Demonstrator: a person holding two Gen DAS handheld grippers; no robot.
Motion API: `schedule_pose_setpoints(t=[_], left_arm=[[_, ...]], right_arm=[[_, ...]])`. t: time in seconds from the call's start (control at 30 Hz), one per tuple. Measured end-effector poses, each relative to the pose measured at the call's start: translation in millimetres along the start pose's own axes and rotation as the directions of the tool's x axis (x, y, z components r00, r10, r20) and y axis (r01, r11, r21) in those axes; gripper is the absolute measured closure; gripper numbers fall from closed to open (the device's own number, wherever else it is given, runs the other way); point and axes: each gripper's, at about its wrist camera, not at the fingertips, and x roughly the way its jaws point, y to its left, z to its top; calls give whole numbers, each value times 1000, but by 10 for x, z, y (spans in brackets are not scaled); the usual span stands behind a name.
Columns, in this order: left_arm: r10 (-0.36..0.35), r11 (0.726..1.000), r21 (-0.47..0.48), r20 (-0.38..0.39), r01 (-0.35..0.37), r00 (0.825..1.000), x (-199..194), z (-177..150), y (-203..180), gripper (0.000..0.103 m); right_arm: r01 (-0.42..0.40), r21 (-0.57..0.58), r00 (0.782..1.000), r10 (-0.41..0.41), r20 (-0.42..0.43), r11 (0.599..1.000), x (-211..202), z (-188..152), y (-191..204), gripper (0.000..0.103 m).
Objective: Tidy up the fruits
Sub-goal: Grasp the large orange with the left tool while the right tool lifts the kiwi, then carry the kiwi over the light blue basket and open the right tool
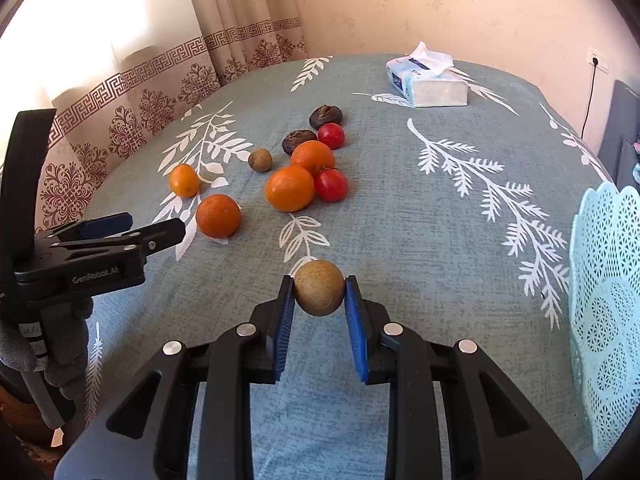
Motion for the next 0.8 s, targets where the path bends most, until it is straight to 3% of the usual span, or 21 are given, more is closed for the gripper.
schedule_pose_setpoints(t=[0.27, 0.47, 0.53, 0.8], left_arm=[[-49, 998, 35, -30, 50, 998, 286, 153, -230, 25], [-62, 998, 28, -55, 63, 997, 466, 178, -288, 48], [-91, 995, 46, -52, 94, 994, 445, 168, -332, 63], [-132, 988, 80, -30, 134, 991, 283, 161, -528, 63]], right_arm=[[-17, 39, 999, 16, 36, 999, -138, -12, -127, 77], [-20, 76, 997, 14, 82, 997, -318, -10, -244, 77], [-19, 85, 995, 11, 98, 996, -395, -6, -282, 77], [53, 155, 979, -82, 186, 987, -885, -34, -605, 77]])
